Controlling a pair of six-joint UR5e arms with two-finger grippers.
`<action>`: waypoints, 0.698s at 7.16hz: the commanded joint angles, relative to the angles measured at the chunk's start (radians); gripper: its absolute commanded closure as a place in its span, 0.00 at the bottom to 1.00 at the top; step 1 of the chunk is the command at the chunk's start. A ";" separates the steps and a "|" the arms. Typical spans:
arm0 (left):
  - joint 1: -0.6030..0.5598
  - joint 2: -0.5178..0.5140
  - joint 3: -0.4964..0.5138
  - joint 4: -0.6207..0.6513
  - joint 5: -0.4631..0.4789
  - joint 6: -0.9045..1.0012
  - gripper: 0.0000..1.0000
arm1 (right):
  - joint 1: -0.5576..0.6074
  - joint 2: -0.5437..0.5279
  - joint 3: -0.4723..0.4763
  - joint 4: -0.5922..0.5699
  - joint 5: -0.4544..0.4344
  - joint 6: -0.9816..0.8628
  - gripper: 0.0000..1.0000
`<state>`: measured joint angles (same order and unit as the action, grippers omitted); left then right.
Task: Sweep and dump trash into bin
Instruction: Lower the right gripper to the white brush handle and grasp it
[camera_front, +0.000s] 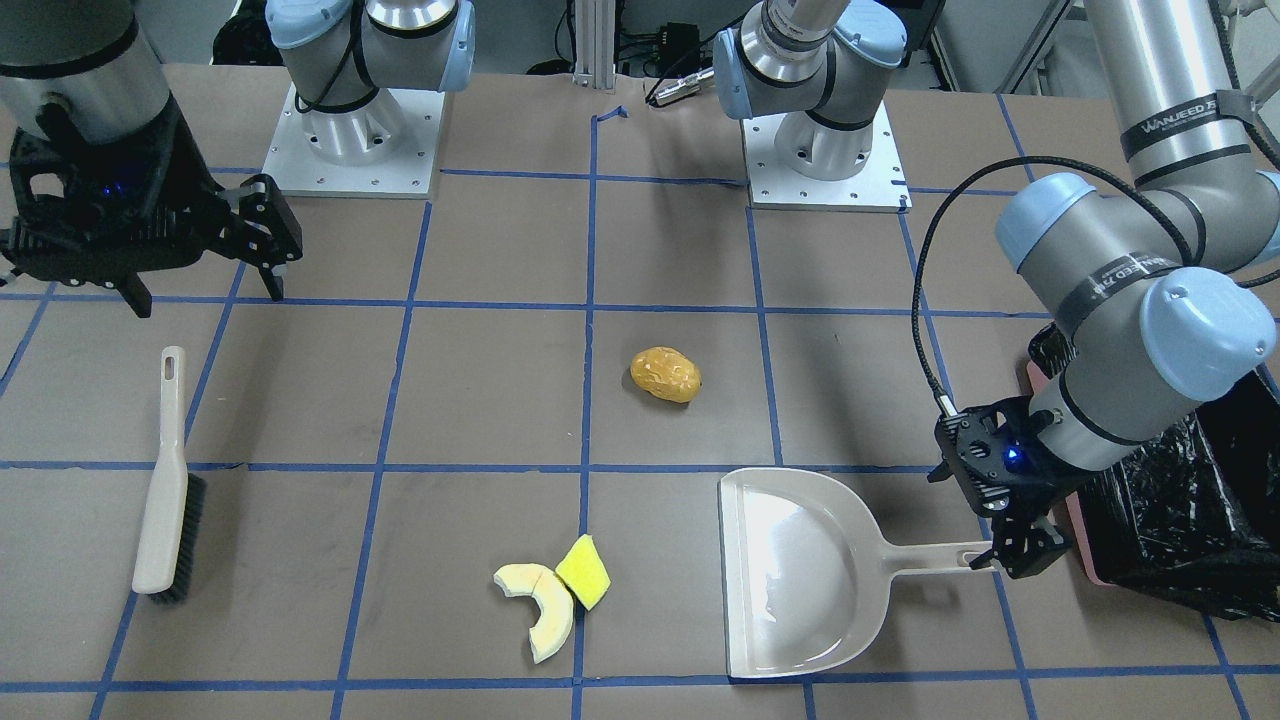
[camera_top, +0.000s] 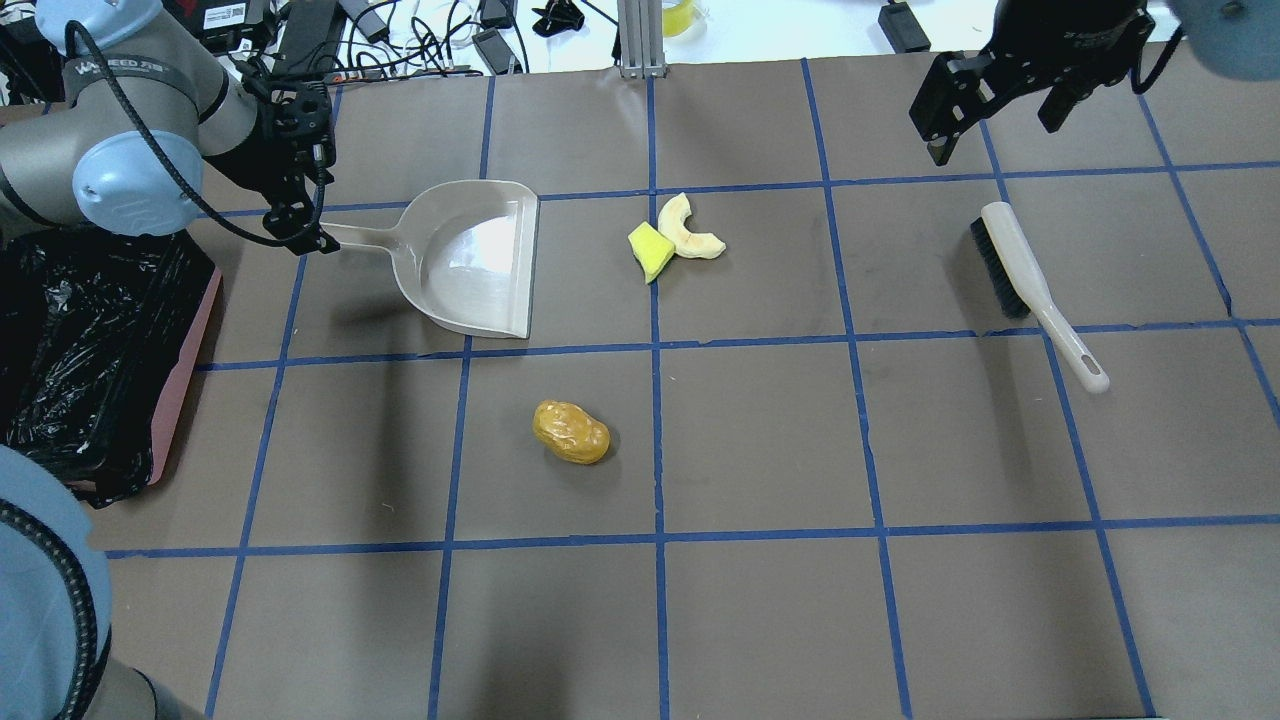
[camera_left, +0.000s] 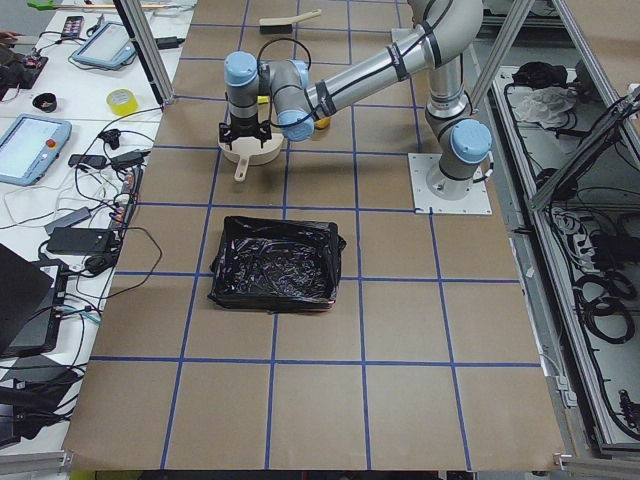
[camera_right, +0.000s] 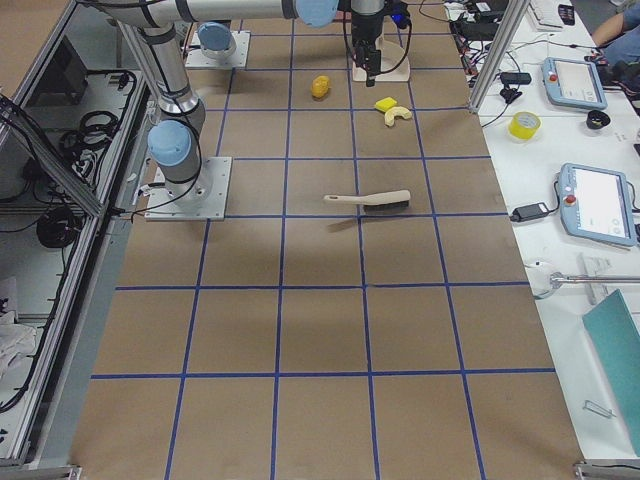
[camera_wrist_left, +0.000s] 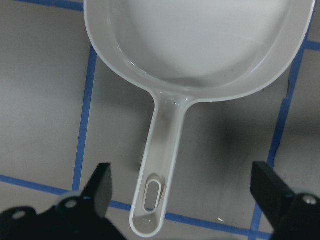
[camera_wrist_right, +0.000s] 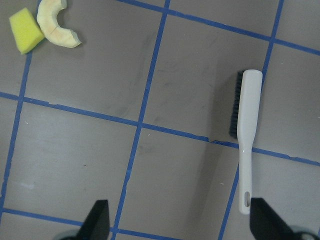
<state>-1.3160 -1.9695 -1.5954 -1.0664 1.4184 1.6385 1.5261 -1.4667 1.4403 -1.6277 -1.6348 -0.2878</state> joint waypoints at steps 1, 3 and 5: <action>0.050 -0.050 -0.005 -0.003 -0.076 0.082 0.03 | -0.059 0.058 0.012 -0.043 0.001 -0.010 0.00; 0.060 -0.075 0.006 -0.004 -0.072 0.121 0.03 | -0.081 0.083 0.015 -0.063 -0.006 -0.094 0.00; 0.069 -0.104 0.023 -0.009 -0.079 0.171 0.04 | -0.141 0.086 0.053 -0.086 -0.008 -0.160 0.00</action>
<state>-1.2517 -2.0572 -1.5832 -1.0737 1.3432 1.7779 1.4209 -1.3838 1.4694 -1.6949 -1.6365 -0.3963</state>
